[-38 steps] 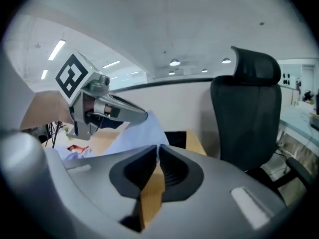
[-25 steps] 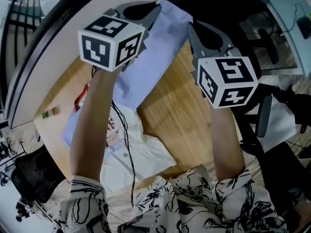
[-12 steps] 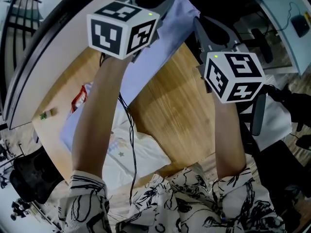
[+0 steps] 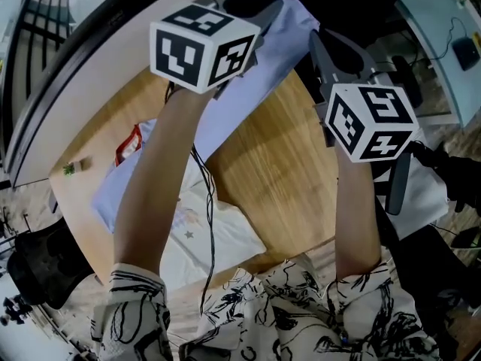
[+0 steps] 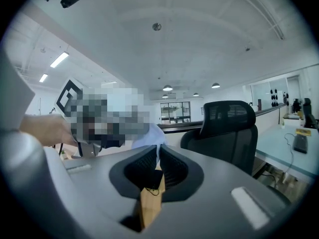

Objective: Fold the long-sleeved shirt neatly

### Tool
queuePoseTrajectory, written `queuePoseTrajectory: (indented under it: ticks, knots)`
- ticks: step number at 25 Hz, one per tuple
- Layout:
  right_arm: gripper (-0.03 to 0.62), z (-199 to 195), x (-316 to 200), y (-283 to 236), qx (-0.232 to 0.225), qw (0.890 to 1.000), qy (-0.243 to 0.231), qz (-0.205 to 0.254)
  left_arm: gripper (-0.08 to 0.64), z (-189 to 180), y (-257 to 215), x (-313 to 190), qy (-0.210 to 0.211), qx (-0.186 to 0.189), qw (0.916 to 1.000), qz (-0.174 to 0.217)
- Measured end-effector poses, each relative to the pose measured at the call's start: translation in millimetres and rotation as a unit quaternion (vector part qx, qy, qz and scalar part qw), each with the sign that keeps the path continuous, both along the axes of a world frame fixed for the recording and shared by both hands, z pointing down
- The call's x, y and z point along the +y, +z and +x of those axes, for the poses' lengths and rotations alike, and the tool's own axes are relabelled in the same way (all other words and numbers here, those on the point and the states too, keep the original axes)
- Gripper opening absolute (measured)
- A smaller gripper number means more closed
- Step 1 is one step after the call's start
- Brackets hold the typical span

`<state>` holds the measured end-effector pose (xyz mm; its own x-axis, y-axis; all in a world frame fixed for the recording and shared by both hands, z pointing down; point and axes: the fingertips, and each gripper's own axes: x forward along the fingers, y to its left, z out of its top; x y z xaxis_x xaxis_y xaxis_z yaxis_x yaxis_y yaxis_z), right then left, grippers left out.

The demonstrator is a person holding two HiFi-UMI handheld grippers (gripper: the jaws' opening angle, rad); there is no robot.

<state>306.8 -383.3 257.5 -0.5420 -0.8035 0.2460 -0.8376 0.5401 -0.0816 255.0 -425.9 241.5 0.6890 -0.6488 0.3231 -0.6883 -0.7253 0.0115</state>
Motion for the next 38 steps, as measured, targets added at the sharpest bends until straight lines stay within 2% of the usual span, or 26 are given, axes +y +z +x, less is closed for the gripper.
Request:
queuePoseTrajectory:
  ticks: [5, 14, 19, 27, 31, 34, 36, 38]
  knots:
    - [0.032, -49.2, 29.2, -32.9, -0.014, 0.998, -0.052, 0.012, 0.025, -49.9, -17.2, 31.6, -0.009, 0.008, 0.9999, 0.005]
    - [0.032, -156.5, 112.8, -86.3, -0.034, 0.990, -0.135, 0.036, 0.025, -183.3, -59.8, 105.6, -0.060, -0.003, 0.9966, 0.056]
    - [0.032, -216.3, 163.1, -103.0, -0.033, 0.983, -0.172, 0.054, 0.025, -232.4, -80.0, 143.6, -0.067, -0.011, 0.9931, 0.095]
    - [0.032, -305.0, 243.5, -117.5, -0.053, 0.972, -0.222, 0.061, 0.025, -314.1, -92.4, 218.3, -0.078, -0.012, 0.9908, 0.110]
    - [0.032, -355.4, 281.8, -113.1, -0.058, 0.966, -0.243, 0.069, 0.025, -362.6, -82.4, 259.6, -0.088, -0.021, 0.9900, 0.108]
    - [0.032, -391.7, 310.3, -94.9, -0.060, 0.962, -0.257, 0.077, 0.025, -398.6, -57.6, 292.3, -0.100, -0.030, 0.9904, 0.090]
    - [0.032, -413.3, 329.4, -68.1, -0.042, 0.960, -0.266, 0.077, 0.025, -422.6, -29.8, 314.8, -0.111, -0.045, 0.9905, 0.067]
    - [0.032, -431.5, 348.8, -27.8, -0.003, 0.959, -0.276, 0.061, 0.026, -446.3, 7.0, 338.1, -0.127, -0.062, 0.9893, 0.034]
